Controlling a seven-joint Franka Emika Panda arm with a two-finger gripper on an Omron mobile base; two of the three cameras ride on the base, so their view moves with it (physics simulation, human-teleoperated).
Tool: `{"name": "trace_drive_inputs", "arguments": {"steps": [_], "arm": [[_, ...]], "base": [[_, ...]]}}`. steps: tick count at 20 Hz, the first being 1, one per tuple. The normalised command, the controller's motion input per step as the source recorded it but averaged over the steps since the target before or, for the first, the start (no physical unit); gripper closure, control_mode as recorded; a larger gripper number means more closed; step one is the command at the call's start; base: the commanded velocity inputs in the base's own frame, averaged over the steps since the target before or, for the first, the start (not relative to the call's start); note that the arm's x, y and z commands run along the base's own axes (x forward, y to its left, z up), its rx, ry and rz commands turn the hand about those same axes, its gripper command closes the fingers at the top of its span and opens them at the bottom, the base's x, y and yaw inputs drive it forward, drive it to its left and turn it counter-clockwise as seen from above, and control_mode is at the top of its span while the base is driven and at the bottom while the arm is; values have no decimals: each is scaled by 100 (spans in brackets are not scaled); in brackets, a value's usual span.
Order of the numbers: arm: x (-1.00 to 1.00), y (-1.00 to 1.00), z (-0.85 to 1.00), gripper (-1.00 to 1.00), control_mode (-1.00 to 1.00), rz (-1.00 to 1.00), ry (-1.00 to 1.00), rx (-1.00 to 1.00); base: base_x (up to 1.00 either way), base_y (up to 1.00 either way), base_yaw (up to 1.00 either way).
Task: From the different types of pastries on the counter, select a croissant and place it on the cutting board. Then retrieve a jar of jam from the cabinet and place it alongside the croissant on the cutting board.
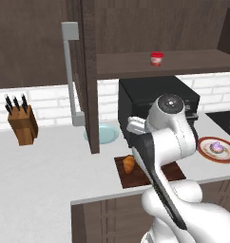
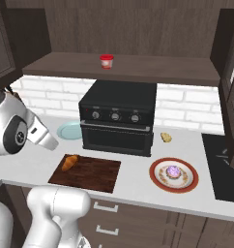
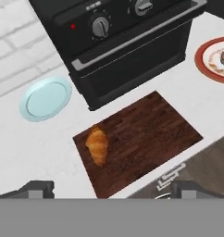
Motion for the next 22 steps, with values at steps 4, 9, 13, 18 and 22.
{"name": "trace_drive_inputs", "arguments": {"steps": [4,9,13,18,22], "arm": [[-28,-3,100,-100,-100,7,-4,0],[-27,0,95,-100,-100,7,-17,-5],[-2,-2,84,-100,-100,5,-25,-12],[7,-11,70,-100,-100,6,-12,-5],[13,-23,69,-100,-100,11,-5,0]], "base": [[0,0,0],[0,0,0],[0,0,0],[0,0,0],[0,0,0]]}}
